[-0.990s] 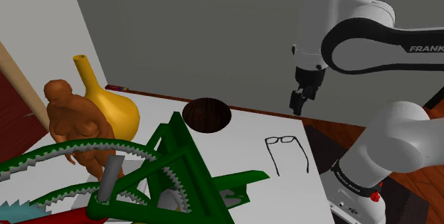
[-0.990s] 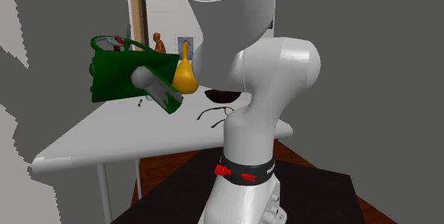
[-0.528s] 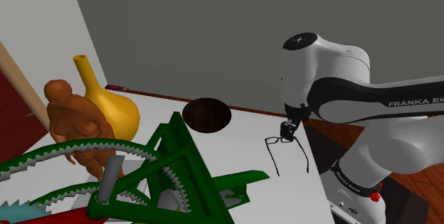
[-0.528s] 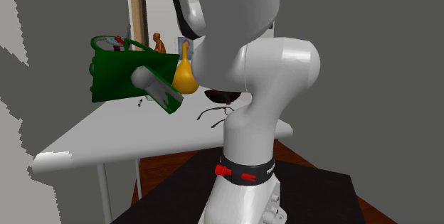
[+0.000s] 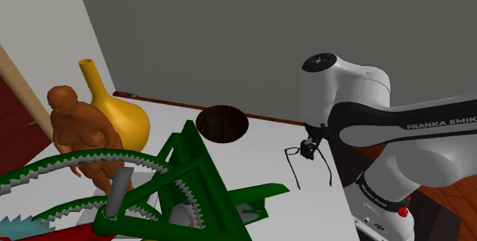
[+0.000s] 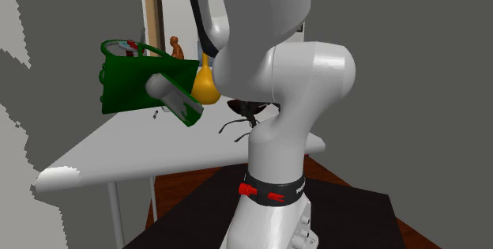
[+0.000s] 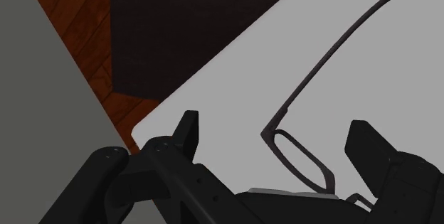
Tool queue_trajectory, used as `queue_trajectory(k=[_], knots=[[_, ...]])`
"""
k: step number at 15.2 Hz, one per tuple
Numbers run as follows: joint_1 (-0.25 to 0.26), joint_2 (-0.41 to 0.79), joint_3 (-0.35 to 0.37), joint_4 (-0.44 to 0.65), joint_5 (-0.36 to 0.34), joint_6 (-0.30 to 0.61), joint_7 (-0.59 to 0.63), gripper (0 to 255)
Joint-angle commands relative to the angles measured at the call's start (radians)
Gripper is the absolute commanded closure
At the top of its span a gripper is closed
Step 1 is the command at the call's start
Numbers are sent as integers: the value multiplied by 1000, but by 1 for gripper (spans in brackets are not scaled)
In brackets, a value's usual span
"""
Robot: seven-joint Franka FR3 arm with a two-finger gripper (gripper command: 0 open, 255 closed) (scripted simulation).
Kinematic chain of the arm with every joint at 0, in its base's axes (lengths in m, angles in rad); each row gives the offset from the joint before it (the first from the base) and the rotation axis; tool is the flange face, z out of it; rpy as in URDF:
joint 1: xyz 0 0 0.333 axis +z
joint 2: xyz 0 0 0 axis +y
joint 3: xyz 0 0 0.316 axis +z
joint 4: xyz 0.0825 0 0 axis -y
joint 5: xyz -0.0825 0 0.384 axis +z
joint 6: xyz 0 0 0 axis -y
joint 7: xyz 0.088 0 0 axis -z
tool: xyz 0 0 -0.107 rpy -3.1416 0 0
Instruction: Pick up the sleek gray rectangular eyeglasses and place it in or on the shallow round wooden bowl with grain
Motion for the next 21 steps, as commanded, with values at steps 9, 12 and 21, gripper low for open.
queue_trajectory(k=[9,12,21], knots=[[3,-2,1,-7,3,5,1,255],[3,-2,1,-7,3,5,1,255],[5,-56,-29,35,-14,-88,-19,255]])
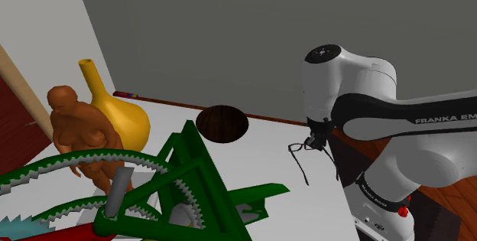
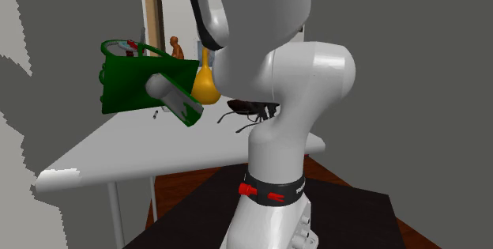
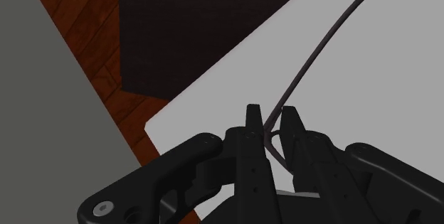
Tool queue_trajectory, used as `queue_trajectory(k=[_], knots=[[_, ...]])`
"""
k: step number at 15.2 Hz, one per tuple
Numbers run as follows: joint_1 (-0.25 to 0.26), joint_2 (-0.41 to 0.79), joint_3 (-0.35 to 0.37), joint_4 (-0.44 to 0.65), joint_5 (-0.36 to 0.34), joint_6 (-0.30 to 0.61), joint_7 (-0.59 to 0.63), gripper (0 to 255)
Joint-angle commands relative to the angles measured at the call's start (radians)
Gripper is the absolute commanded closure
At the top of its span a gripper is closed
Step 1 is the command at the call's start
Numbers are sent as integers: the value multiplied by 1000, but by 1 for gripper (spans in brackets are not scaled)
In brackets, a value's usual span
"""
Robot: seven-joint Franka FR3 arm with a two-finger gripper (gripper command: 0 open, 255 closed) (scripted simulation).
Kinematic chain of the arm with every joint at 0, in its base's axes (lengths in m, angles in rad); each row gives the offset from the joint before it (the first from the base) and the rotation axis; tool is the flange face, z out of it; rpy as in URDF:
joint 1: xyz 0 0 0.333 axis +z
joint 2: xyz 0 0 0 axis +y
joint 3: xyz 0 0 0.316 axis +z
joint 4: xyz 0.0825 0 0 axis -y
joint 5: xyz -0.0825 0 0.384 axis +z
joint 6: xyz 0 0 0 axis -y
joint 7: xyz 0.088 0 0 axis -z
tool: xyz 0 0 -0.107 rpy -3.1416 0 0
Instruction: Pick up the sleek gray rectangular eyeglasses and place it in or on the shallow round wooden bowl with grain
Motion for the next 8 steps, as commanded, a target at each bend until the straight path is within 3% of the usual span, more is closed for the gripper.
queue_trajectory(k=[1,8], knots=[[1,-22,-13,14,-7,-35,-9,255],[-4,-72,-50,83,-35,-149,-33,255]])
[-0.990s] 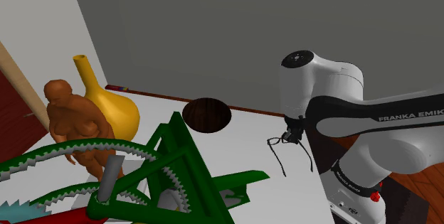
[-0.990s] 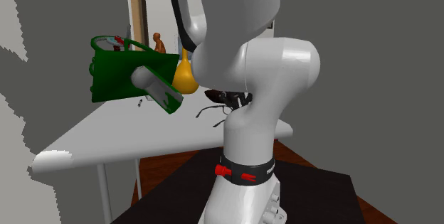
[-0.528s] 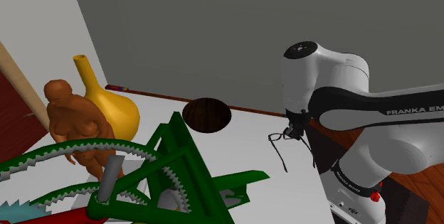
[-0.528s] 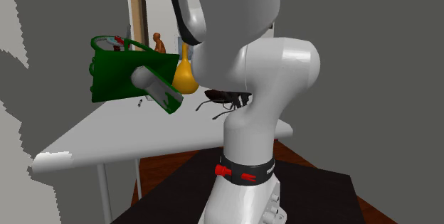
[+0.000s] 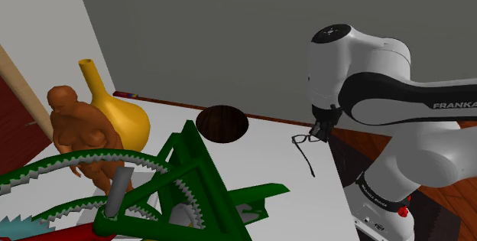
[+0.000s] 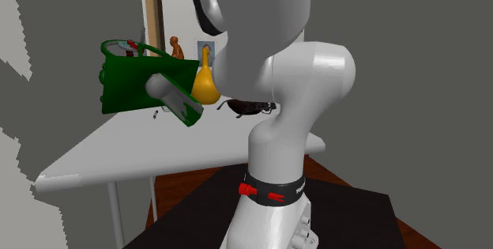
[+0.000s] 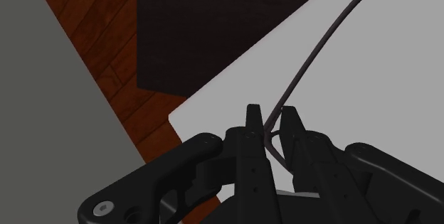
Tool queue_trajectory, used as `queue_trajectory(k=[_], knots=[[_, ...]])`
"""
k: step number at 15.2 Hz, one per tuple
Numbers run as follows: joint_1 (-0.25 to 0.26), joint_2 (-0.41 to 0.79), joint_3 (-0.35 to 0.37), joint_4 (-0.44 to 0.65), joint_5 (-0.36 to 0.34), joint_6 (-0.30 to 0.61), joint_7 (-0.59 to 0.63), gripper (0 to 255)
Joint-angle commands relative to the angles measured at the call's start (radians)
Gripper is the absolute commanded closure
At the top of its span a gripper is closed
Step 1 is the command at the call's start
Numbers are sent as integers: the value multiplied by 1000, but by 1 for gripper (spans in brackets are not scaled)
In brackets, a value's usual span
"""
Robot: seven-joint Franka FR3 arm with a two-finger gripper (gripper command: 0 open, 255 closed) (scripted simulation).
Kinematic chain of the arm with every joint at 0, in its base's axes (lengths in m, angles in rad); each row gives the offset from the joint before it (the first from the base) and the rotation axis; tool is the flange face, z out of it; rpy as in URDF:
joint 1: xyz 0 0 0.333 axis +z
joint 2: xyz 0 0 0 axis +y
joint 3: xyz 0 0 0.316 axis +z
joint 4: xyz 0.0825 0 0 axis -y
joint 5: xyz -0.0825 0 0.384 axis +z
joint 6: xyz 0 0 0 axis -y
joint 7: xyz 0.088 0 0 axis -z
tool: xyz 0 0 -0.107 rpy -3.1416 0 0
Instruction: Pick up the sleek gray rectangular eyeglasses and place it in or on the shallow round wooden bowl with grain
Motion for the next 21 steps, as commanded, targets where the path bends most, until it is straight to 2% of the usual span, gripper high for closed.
queue_trajectory(k=[1,10,15,21], knots=[[-1,-13,-10,22,-8,-34,-6,255],[-14,-41,-48,122,-41,-158,-33,255],[-101,200,5,275,-72,-65,4,255],[-192,473,76,490,-143,-19,73,255]])
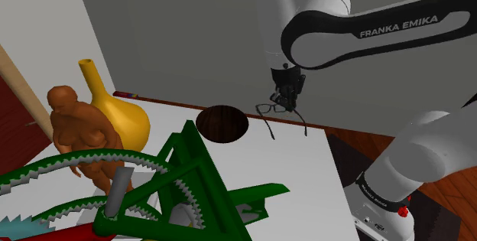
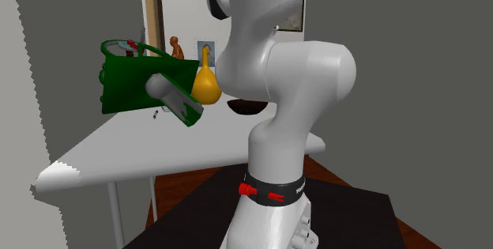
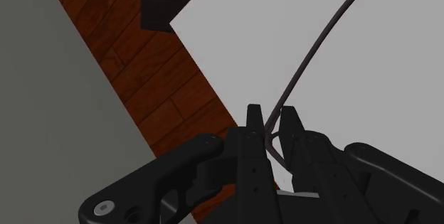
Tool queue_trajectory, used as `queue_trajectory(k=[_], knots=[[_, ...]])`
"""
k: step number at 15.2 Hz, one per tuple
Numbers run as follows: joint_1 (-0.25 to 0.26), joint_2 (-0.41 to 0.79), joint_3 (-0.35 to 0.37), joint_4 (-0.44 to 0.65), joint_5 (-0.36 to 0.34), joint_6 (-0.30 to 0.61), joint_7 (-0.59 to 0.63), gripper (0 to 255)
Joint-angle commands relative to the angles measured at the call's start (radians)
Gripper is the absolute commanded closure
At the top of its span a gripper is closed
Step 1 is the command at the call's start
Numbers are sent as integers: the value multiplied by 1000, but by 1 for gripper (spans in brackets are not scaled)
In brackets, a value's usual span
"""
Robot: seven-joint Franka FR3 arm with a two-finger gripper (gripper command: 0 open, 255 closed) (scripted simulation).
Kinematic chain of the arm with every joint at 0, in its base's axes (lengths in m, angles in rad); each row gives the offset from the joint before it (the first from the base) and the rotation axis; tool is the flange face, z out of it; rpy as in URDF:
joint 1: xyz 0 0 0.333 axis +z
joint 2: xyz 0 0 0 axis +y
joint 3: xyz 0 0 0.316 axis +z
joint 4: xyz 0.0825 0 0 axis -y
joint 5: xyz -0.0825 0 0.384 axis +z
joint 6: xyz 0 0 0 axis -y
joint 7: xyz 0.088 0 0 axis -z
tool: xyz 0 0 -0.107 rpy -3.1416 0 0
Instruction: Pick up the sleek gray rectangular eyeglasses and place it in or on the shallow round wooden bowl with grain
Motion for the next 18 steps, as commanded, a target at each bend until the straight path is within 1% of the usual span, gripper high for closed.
queue_trajectory(k=[1,4,7,10,13,18], knots=[[-27,92,25,75,-30,9,28,255],[-58,230,60,199,-85,1,76,255],[-74,374,91,334,-151,-24,129,255],[-67,522,111,483,-226,-66,181,255],[-36,666,115,642,-301,-122,223,255],[-33,683,108,593,-311,-63,241,255]])
